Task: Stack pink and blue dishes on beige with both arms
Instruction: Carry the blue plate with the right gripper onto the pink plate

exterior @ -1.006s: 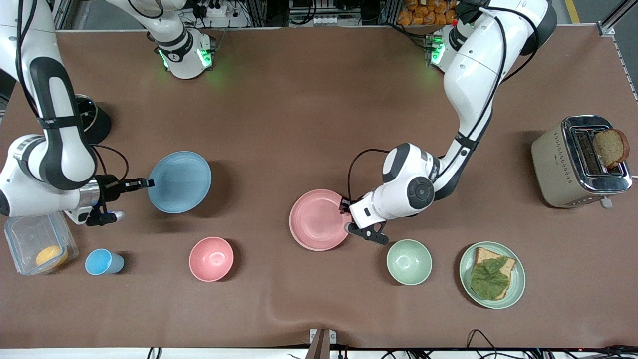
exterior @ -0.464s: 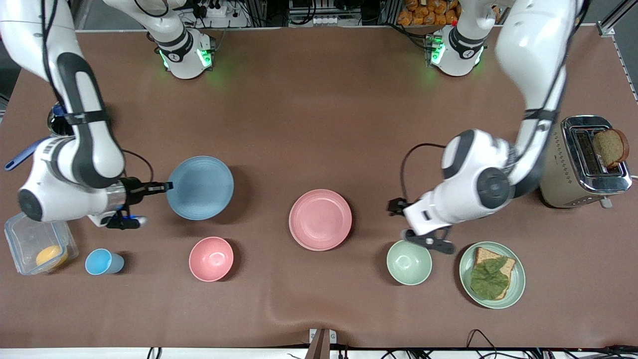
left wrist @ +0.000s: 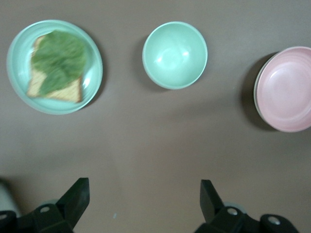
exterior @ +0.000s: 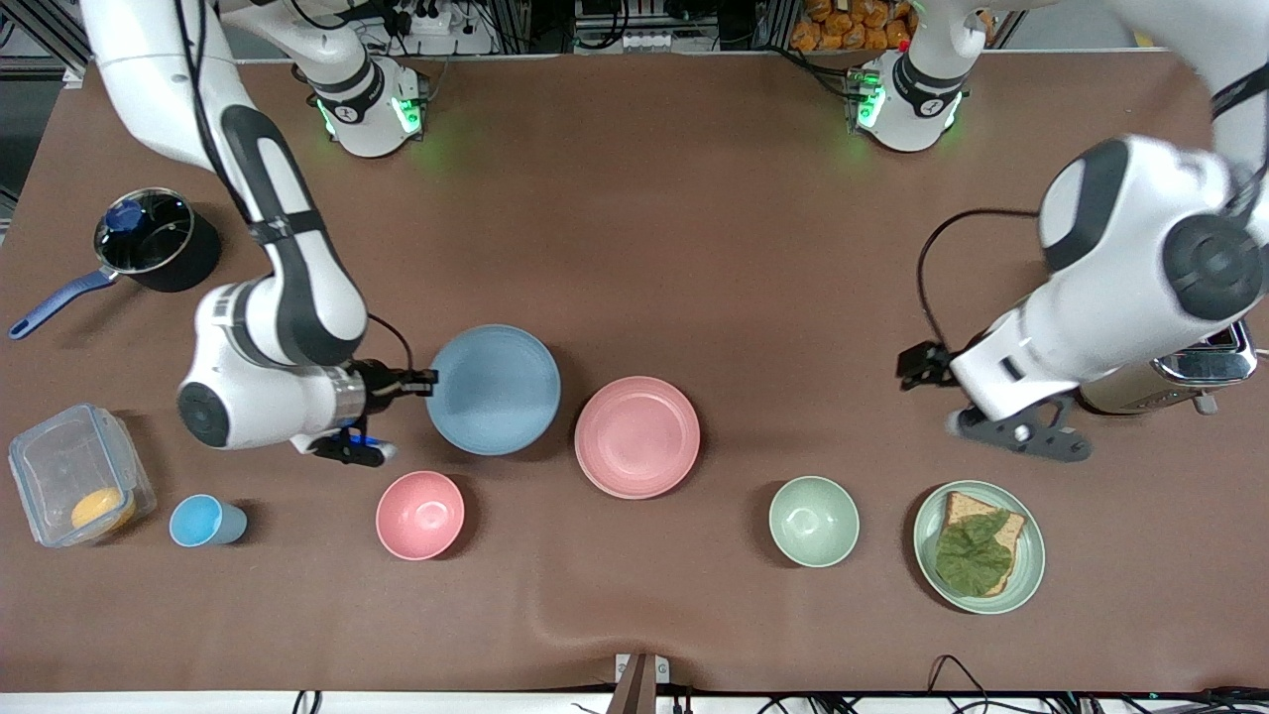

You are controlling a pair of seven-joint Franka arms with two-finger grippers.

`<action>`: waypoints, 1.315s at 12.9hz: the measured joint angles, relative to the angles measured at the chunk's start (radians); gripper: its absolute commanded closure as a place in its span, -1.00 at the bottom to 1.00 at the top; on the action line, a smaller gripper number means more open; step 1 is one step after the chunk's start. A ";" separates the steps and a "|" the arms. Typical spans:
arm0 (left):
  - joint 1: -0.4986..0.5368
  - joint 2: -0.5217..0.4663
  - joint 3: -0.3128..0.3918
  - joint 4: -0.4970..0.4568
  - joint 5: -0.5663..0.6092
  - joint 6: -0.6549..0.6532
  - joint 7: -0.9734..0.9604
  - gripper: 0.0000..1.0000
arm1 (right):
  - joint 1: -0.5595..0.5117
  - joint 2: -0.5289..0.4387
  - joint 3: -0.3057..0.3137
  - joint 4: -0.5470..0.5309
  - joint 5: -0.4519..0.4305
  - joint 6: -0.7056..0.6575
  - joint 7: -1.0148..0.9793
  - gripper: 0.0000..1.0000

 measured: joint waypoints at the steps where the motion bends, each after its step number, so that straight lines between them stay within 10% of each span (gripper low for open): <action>1: 0.006 -0.039 0.000 0.000 0.000 -0.036 0.000 -1.00 | 0.024 0.029 0.000 0.018 0.018 0.039 0.030 1.00; 6: 0.056 -0.157 0.047 -0.043 -0.027 -0.075 -0.006 -1.00 | 0.136 0.102 0.000 0.069 0.138 0.176 0.129 1.00; 11: 0.046 -0.328 0.223 -0.298 -0.048 0.051 0.007 -1.00 | 0.190 0.151 0.001 0.110 0.178 0.269 0.182 1.00; 17: 0.028 -0.367 0.231 -0.343 -0.048 0.059 0.007 -1.00 | 0.234 0.185 0.001 0.122 0.199 0.318 0.192 1.00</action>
